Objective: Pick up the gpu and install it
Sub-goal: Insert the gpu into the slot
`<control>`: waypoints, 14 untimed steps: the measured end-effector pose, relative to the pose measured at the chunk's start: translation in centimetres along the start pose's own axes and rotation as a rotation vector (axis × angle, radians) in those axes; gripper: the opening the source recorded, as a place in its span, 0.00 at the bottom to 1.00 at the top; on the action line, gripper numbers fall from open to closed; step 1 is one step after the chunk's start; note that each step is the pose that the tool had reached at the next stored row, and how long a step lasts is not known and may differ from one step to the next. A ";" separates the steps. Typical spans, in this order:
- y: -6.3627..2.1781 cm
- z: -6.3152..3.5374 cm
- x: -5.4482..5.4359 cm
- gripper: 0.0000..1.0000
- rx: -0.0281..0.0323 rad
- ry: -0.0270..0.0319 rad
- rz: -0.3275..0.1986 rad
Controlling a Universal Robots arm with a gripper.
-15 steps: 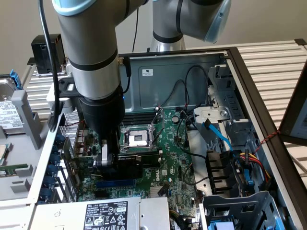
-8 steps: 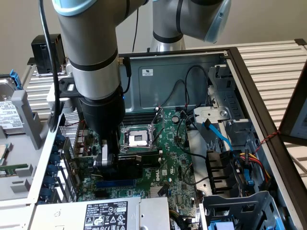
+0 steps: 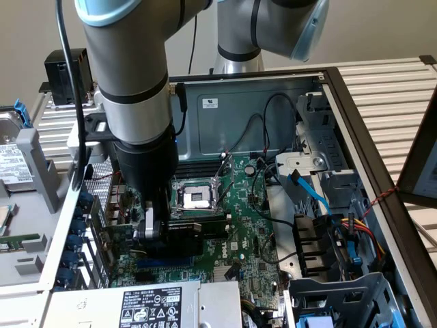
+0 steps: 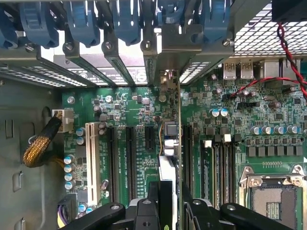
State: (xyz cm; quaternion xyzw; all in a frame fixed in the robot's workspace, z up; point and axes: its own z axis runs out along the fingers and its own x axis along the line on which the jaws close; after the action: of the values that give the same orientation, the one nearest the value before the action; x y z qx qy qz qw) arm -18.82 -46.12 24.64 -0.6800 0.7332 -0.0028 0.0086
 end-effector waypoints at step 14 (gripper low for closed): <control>0.13 0.06 0.0 0.27 0.0003 0.0046 -0.004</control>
State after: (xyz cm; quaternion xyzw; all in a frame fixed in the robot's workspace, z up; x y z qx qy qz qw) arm -18.94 -46.07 24.58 -0.6814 0.7319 -0.0045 0.0070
